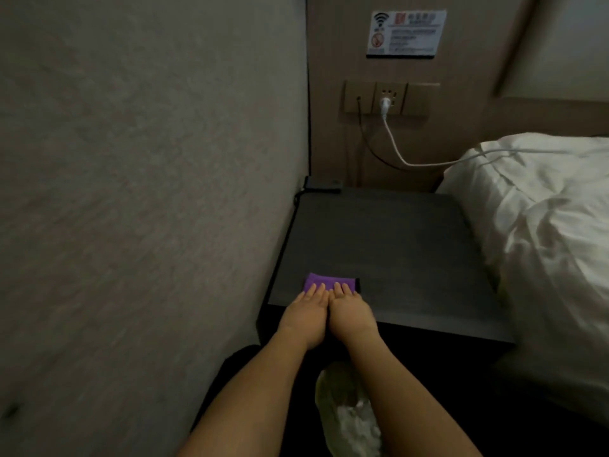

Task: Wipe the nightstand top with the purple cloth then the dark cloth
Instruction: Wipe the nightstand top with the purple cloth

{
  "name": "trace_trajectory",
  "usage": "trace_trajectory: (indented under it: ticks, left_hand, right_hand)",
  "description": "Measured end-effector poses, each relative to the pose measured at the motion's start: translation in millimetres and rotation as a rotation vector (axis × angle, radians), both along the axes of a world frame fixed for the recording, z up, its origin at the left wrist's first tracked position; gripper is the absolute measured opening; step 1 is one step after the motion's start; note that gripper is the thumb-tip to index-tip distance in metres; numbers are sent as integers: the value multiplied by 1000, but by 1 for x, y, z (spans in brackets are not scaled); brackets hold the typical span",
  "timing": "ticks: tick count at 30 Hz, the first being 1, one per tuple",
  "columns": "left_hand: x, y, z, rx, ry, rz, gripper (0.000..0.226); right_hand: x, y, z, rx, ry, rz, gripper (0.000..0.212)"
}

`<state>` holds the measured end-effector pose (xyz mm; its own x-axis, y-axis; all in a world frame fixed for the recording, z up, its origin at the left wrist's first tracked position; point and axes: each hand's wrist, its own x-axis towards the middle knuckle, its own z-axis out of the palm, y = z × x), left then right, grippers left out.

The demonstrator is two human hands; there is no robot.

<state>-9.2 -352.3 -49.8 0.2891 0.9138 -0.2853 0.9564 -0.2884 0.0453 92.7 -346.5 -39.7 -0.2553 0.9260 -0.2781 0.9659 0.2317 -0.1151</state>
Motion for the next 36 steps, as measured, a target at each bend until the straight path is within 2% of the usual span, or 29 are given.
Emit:
trace_trajectory:
  ticks: [8,14,20,26,36]
  left_hand:
    - [-51,-3,4,-14,37,117,72]
    - [-48,-11,0,-24,26,151,79]
    - [-45,-21,5,-63,3,160,76]
    - [-22,-28,9,-99,-34,159,74]
    - [69,-37,8,-76,-64,18,73]
  right_hand:
    - [-51,11,-4,14,75,130,51]
    - [-43,8,-7,30,116,171,51]
    - [-40,-4,-11,45,142,173,51]
    - [-21,-14,-9,73,140,147,51]
    - [72,-36,-6,92,77,5,54]
